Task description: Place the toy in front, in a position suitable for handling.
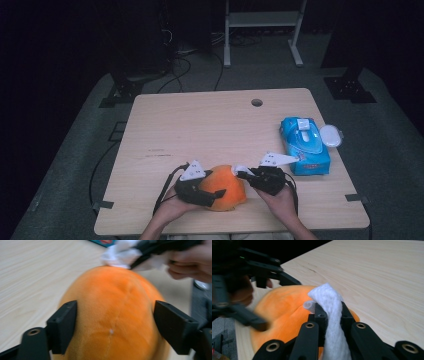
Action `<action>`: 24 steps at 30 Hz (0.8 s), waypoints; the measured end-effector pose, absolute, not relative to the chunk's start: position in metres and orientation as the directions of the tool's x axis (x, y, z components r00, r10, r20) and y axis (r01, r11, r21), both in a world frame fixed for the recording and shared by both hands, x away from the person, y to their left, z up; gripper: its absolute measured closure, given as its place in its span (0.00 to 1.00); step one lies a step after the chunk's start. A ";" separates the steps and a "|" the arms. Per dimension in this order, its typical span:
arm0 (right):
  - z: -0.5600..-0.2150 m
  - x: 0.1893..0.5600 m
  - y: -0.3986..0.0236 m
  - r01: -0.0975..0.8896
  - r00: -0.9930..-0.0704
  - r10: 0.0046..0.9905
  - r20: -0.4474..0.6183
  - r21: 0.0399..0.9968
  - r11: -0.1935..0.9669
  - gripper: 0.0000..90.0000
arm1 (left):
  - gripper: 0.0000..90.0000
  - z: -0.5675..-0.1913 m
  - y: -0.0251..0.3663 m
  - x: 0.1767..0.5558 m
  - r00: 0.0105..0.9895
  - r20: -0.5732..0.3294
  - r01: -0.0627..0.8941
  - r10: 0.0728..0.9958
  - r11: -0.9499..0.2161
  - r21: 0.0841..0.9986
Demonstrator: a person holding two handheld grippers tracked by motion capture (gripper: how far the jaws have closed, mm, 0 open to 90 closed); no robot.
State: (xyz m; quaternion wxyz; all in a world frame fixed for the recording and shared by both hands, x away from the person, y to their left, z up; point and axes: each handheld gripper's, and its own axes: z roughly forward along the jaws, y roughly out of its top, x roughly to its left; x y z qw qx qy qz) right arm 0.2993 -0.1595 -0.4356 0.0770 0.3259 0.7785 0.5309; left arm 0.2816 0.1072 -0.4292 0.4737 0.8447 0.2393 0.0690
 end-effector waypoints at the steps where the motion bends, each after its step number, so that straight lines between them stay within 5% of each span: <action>1: -0.438 0.301 -0.161 0.434 -0.773 0.592 0.229 0.871 0.229 0.90 | 0.21 -0.428 0.108 0.281 0.887 -0.116 0.332 0.446 -0.443 0.833; 9: -0.440 0.303 -0.162 0.433 -0.778 0.587 0.224 0.869 0.241 0.90 | 0.09 -0.436 0.115 0.297 0.827 -0.214 0.452 0.521 -0.389 0.803; 15: -0.430 0.299 -0.160 0.413 -0.783 0.578 0.230 0.887 0.206 0.90 | 0.40 -0.426 0.102 0.282 0.808 0.008 0.296 0.589 -0.418 0.859; 20: -0.423 0.292 -0.156 0.361 -0.806 0.564 0.180 0.904 0.229 0.90 | 0.40 -0.423 0.088 0.273 0.795 0.137 0.220 0.591 -0.491 0.843; 24: -0.434 0.300 -0.164 0.396 -0.792 0.576 0.203 0.889 0.231 0.90 | 0.30 -0.421 0.093 0.273 0.847 0.048 0.249 0.530 -0.475 0.844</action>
